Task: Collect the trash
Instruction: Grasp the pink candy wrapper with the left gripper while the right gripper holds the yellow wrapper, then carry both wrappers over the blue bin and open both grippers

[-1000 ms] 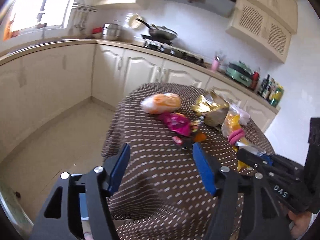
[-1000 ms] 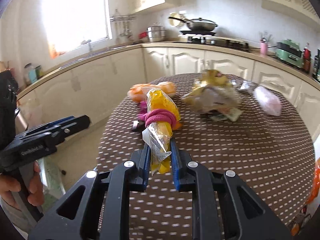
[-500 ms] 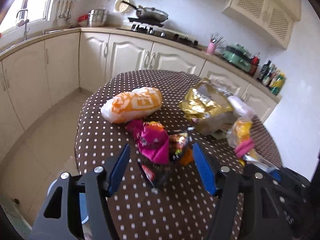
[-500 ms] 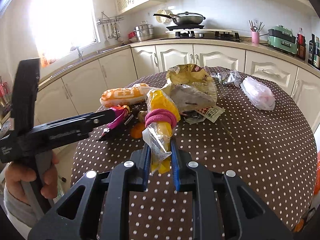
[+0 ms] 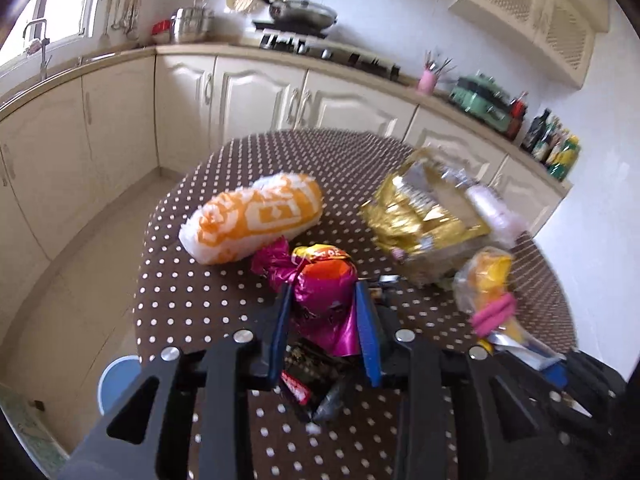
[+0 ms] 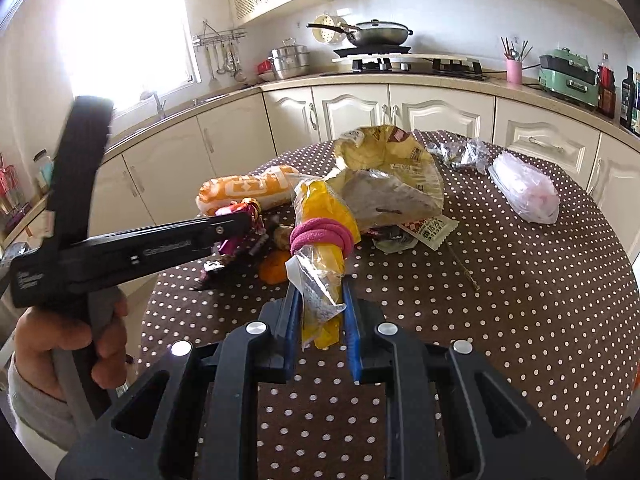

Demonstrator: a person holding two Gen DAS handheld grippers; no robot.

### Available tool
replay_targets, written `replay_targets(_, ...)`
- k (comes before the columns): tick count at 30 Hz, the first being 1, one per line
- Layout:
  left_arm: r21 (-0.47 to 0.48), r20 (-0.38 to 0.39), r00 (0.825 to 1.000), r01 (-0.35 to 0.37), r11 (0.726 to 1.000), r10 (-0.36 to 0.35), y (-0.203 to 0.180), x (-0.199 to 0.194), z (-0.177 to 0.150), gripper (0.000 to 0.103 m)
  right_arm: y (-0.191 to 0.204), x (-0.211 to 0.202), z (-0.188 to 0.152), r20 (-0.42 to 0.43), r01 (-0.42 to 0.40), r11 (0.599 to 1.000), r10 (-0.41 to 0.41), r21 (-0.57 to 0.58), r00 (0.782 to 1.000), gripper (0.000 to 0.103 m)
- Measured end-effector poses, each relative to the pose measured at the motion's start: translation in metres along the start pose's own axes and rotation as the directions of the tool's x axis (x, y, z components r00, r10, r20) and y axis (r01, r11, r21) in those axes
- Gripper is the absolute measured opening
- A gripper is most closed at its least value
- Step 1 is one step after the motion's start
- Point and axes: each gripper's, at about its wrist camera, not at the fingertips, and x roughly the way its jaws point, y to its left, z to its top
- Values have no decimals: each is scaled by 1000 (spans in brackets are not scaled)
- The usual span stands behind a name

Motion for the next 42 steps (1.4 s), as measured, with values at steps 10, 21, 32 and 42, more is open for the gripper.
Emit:
replay_targets(10,-69,182,983,13,998,0,44,-107,-34,30,74,-8,10,23,-101,990,104,-95,994,19)
replay_targets(21,-316,53,980,-167,934,193,202,-124,-104,30,219,92,-11,-178,-326,919,290,-220,940,19)
replay_targets(32,-457,-156,975,-213,863,158,316,-31,-151,32,259,234,-63,-416,-312,919,192,-242,889,19)
replay_targets(42,-450,-221,962,-246,859,160,346,12,-167,64,262,293,-90,-505,-291,931,147,-219,851,19)
